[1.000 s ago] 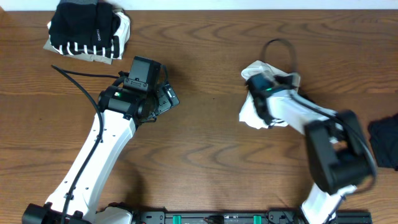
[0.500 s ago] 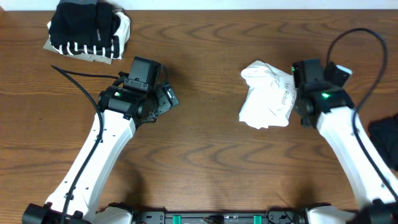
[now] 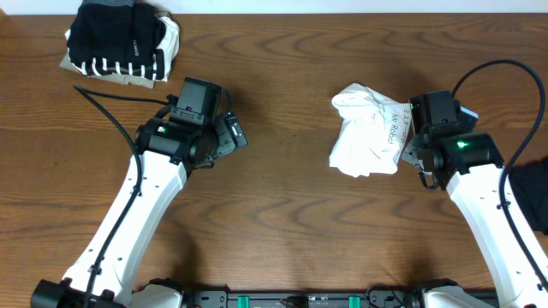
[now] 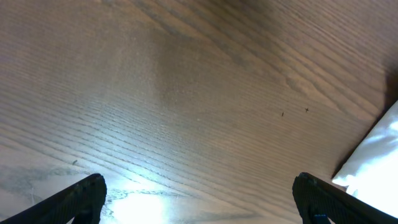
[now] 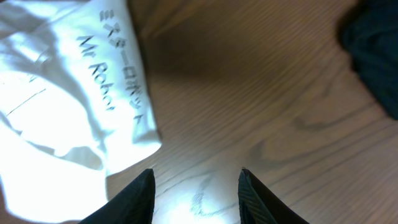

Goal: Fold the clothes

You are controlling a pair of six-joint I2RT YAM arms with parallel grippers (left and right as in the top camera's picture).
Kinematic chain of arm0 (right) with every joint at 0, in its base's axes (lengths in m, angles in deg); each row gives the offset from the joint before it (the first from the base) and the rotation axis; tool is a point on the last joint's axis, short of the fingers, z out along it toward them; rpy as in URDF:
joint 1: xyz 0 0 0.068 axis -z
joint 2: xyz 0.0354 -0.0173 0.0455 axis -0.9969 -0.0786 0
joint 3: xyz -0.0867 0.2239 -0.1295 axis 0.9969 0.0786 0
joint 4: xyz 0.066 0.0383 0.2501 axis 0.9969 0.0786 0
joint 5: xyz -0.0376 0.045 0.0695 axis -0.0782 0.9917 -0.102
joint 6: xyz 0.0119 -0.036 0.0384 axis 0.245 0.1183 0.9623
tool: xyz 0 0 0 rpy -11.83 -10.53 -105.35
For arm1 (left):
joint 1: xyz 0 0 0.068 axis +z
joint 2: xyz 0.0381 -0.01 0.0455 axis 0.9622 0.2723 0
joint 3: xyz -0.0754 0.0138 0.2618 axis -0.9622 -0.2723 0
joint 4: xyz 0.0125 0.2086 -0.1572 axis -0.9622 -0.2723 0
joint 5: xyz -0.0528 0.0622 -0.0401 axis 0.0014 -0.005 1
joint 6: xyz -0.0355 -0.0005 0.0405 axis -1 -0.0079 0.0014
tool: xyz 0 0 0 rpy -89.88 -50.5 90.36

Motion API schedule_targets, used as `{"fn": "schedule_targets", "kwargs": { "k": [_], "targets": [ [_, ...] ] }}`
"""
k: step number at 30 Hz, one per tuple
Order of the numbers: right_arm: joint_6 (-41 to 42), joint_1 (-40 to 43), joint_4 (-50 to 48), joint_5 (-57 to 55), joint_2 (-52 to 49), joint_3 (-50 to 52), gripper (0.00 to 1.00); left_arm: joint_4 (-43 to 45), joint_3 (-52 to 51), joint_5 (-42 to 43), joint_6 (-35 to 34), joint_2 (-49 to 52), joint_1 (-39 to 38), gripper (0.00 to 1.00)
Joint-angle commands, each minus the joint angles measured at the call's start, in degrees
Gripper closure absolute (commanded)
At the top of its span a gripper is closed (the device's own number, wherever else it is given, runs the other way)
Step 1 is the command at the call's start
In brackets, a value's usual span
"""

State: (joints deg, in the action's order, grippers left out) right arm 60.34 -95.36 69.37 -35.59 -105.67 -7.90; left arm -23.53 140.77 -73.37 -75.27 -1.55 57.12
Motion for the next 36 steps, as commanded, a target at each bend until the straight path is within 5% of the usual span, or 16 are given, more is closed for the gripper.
{"fn": "schedule_targets", "kwargs": {
  "k": [1,6,16,21,25,36],
  "targets": [
    [0.74,0.59,0.26,4.55,2.38,-0.35,0.58,0.07,0.5,-0.26,2.95,0.24,-0.15,0.03],
    [0.76,0.59,2.27,5.46,6.14,-0.35,0.55,2.08,0.5,-0.26,7.78,0.24,-1.29,0.03],
    [-7.93,0.44,5.01,12.94,7.48,-0.11,0.29,10.25,0.26,-1.92,12.15,0.59,-11.21,0.03],
    [-10.23,0.44,3.34,15.17,6.58,-0.11,0.45,10.1,-0.07,-6.23,7.45,3.41,-12.55,0.03],
    [-10.23,0.44,0.72,19.39,5.05,-0.11,0.71,9.88,-0.46,-7.13,4.0,8.0,-11.17,0.03],
    [-13.51,0.35,-6.69,31.91,-5.05,-0.11,0.73,9.66,-0.46,-6.47,0.85,14.8,-8.07,0.02]
  ]
}}
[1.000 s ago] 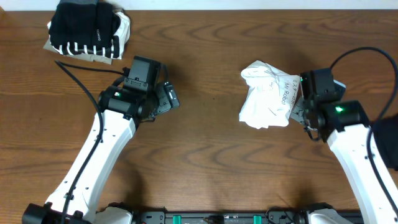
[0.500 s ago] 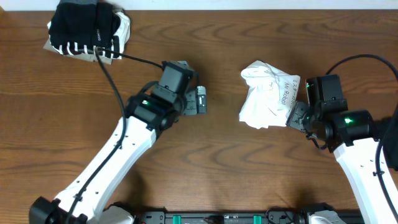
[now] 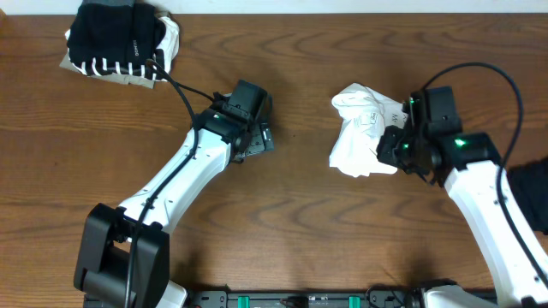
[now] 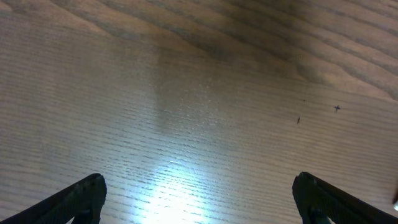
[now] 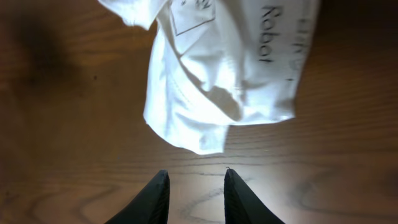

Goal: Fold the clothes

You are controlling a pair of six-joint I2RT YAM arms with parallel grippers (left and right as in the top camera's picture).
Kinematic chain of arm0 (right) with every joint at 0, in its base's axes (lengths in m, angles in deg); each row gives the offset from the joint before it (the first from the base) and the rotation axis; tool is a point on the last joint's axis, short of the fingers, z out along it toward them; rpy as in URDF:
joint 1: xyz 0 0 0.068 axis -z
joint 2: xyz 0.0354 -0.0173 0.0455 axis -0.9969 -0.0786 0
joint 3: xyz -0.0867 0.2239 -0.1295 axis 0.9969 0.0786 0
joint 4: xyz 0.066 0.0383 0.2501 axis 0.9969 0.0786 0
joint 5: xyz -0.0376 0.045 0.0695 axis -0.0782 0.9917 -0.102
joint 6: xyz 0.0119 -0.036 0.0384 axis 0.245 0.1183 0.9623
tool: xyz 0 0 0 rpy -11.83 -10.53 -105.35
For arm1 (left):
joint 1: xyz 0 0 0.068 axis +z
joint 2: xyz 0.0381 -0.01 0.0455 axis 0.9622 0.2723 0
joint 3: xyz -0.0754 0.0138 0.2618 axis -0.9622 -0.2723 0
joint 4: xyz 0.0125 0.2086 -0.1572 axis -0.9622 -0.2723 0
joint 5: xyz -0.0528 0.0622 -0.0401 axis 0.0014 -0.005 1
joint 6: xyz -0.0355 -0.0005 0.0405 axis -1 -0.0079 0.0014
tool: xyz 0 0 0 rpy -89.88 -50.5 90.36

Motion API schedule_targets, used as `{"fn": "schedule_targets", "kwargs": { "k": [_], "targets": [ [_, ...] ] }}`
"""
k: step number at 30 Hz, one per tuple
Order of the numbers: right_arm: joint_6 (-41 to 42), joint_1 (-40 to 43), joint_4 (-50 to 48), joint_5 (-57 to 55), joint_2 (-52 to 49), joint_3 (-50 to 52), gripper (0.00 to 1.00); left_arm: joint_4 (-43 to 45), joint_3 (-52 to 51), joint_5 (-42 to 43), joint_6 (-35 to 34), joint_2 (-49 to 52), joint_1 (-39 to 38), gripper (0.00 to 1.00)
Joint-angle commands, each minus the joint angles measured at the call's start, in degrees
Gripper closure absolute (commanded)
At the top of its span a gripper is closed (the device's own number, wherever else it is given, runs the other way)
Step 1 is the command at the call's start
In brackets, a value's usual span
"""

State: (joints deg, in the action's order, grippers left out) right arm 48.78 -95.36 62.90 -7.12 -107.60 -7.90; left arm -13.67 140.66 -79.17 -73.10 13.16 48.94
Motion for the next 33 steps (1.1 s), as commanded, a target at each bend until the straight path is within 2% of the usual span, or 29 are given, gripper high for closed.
{"fn": "schedule_targets", "kwargs": {
  "k": [1,13,17,19,28,33],
  "targets": [
    [-2.12,0.31,-0.26,3.43,-4.52,-0.11,0.75,-0.2,-0.35,-0.68,-1.29,0.09,0.11,0.02],
    [-4.04,-1.88,-6.6,3.39,-15.69,-0.11,0.71,-1.44,-0.35,-0.68,-1.29,0.09,0.11,0.03],
    [-4.5,-1.75,-8.33,2.4,-19.34,-0.11,0.74,-1.75,-0.35,-0.68,-1.29,0.09,0.11,0.03],
    [-4.44,-1.55,-7.69,-0.72,-20.48,-0.11,0.77,-2.23,-0.35,-0.68,-1.27,0.09,0.11,0.03],
    [-5.07,-1.07,-4.44,-17.64,-21.03,-0.13,0.78,-2.69,-0.35,-0.68,-1.29,0.09,0.11,0.02],
    [-5.03,-1.03,-3.02,-21.31,-20.9,-0.37,0.79,-2.67,-0.35,-0.7,-1.29,0.09,0.11,0.02]
  ]
}}
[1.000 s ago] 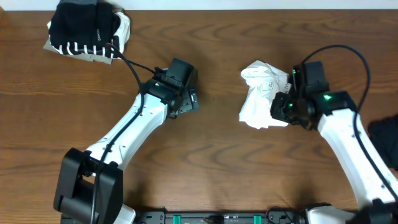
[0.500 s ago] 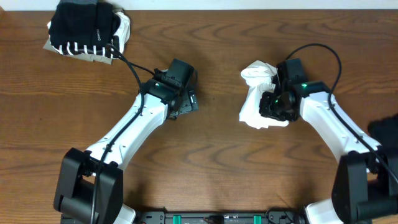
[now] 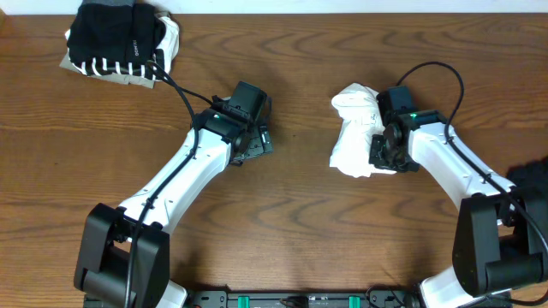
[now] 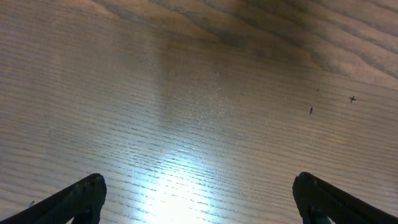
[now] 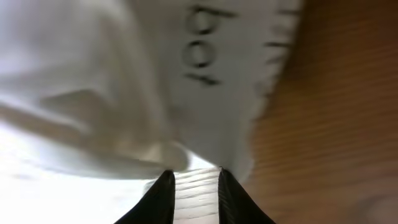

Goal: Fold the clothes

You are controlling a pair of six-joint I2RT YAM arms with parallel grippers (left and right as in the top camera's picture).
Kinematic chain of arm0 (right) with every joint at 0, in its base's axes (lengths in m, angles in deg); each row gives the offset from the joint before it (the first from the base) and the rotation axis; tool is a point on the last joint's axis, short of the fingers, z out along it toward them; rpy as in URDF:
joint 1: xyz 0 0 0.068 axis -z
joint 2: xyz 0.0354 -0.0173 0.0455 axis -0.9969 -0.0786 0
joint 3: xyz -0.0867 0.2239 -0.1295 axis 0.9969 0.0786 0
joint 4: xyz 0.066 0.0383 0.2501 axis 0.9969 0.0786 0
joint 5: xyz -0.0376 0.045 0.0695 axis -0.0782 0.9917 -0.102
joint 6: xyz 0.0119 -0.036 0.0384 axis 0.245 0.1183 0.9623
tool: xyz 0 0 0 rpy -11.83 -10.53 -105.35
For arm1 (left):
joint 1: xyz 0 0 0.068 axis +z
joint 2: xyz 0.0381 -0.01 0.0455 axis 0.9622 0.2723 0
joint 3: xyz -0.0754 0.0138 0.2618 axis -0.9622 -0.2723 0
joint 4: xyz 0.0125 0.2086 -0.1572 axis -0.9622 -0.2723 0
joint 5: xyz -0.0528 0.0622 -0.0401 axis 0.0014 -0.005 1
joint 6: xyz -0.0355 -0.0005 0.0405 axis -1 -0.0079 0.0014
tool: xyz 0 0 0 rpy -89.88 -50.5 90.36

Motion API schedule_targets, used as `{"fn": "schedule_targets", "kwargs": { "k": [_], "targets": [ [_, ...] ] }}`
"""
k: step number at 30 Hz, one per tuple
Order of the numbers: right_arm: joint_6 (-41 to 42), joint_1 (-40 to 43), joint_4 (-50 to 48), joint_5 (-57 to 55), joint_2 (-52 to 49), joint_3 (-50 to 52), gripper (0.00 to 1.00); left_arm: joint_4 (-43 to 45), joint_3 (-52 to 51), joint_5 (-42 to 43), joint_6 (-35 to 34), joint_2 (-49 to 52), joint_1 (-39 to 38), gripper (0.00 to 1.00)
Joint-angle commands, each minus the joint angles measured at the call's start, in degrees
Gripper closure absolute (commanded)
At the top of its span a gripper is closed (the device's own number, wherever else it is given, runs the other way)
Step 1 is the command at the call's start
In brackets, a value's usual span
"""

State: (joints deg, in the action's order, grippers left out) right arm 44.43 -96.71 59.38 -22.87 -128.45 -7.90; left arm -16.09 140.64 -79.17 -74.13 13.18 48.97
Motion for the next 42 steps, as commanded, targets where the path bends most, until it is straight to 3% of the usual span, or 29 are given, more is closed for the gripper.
{"fn": "schedule_targets", "kwargs": {
  "k": [1,7,9,13,16,24,32,42],
  "targets": [
    [-0.48,0.33,1.01,-5.6,0.13,-0.63,0.81,-0.28,-0.33,-0.7,-0.24,0.07,0.09,0.02],
    [2.01,0.22,6.78,-7.23,3.61,-7.21,0.82,-0.35,-0.33,-0.7,-0.24,0.07,0.09,0.02],
    [-2.38,0.09,6.82,-4.66,5.18,-10.49,0.75,-0.28,-0.33,-0.7,-0.26,0.07,0.09,0.02],
    [-19.23,-0.83,2.8,5.01,6.49,-15.65,0.56,-0.04,-0.33,-0.7,-0.28,0.07,0.09,0.02],
    [-23.82,-1.25,-1.16,3.56,5.95,-15.93,0.46,0.35,-0.33,-0.7,-0.28,0.07,0.09,0.02],
    [-30.6,-2.6,-3.15,3.72,-0.74,-15.93,0.45,0.22,-0.33,-0.7,-0.26,0.07,0.09,0.02],
    [-31.61,-4.22,-2.95,-2.12,-7.1,-15.93,0.45,0.11,-0.33,-0.7,-0.26,0.07,0.09,0.02],
    [-31.54,-4.17,-5.53,-6.95,-9.64,-15.93,0.53,0.09,-0.33,-0.7,-0.26,0.07,0.09,0.02]
  ]
}}
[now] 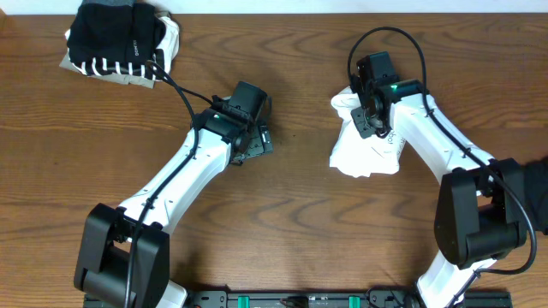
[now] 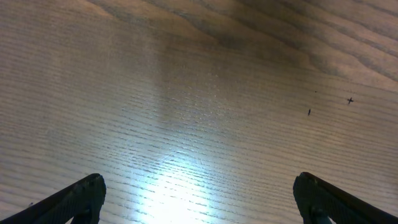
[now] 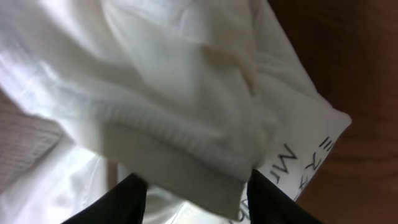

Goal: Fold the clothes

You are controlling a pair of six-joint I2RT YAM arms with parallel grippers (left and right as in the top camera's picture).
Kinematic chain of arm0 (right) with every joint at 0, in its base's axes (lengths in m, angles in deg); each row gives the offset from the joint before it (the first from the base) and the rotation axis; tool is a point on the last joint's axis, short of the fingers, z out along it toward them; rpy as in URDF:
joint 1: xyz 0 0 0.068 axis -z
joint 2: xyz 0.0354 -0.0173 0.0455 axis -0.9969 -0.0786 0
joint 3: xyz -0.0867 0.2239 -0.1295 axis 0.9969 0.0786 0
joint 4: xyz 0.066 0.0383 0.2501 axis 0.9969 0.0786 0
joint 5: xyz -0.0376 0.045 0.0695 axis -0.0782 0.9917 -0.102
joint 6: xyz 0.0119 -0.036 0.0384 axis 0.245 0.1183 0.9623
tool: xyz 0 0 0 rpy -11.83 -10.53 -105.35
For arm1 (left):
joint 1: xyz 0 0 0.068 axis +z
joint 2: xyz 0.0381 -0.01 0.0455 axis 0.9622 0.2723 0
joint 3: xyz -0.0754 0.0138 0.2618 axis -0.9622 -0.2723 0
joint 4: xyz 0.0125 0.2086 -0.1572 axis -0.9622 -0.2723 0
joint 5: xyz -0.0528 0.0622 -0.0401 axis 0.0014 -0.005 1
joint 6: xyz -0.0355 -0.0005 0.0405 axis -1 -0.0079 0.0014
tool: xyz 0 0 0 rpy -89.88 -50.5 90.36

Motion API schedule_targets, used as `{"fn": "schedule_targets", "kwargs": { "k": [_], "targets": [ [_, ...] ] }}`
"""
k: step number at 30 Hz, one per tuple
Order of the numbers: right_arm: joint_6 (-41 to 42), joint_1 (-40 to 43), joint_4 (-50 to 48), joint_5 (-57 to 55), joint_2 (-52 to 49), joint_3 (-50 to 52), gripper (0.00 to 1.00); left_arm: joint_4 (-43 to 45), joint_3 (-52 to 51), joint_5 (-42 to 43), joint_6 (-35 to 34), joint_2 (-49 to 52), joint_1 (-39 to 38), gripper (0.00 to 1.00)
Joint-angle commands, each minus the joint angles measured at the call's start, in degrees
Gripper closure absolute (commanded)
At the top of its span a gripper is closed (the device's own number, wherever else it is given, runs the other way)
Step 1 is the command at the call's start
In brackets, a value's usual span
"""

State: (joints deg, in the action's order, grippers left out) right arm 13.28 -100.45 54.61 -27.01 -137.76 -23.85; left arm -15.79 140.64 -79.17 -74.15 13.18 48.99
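Observation:
A crumpled white garment (image 1: 360, 150) with black "Mr Robot" lettering lies right of the table's centre. My right gripper (image 1: 368, 120) sits over its far upper part. In the right wrist view this gripper (image 3: 196, 186) is open, its fingertips (image 3: 130, 199) wide apart with a thick ribbed hem (image 3: 174, 155) of the white cloth lying between them. My left gripper (image 1: 254, 141) hovers open over bare wood left of the garment, with nothing between its fingers (image 2: 81, 199).
A folded pile of black, striped and beige clothes (image 1: 120, 38) rests at the far left corner of the wooden table (image 1: 282, 222). The left arm stretches diagonally across the left half of the table.
My right gripper has moved from the garment's near right side to its far upper part, and its jaws stand wider apart. The garment's outline is little changed. The left arm has not moved.
At first both grippers were open, the left over bare wood, the right just right of the white garment. The left then stood nearer the centre and stayed there. The right went onto the garment's right edge with narrowed jaws, and now stands open over its far part.

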Motion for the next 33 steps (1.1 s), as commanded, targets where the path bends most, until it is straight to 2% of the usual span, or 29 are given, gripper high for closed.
{"fn": "schedule_targets", "kwargs": {
  "k": [1,2,7,9,10,19,33],
  "targets": [
    [-0.24,-0.44,-1.11,-3.52,-0.31,0.02,0.6,-0.22,-0.33,-0.7,-0.24,0.07,0.07,0.02],
    [1.31,-0.44,-1.49,-4.66,-0.31,0.02,0.67,-0.22,-0.33,-0.7,-0.24,0.07,0.07,0.02],
    [4.81,-0.31,-1.9,-5.49,-0.31,0.02,0.86,-0.24,-0.33,-0.7,-0.24,0.07,0.07,0.02],
    [6.4,-0.15,-1.9,-6.23,-0.26,0.02,0.98,-0.24,-0.33,-0.7,-0.24,0.07,0.07,0.02],
    [8.17,-0.04,-1.86,-7.5,-0.17,-0.04,0.99,-0.24,-0.33,-0.7,-0.22,0.07,0.07,0.02],
    [14.49,0.31,-0.24,-10.45,5.6,-0.11,0.99,-0.48,-0.33,-0.7,-0.22,0.2,0.07,0.02],
    [32.24,3.34,13.07,-16.83,7.67,-0.09,0.99,-0.63,-0.33,-0.72,-0.22,0.44,0.07,0.02]
  ]
}}
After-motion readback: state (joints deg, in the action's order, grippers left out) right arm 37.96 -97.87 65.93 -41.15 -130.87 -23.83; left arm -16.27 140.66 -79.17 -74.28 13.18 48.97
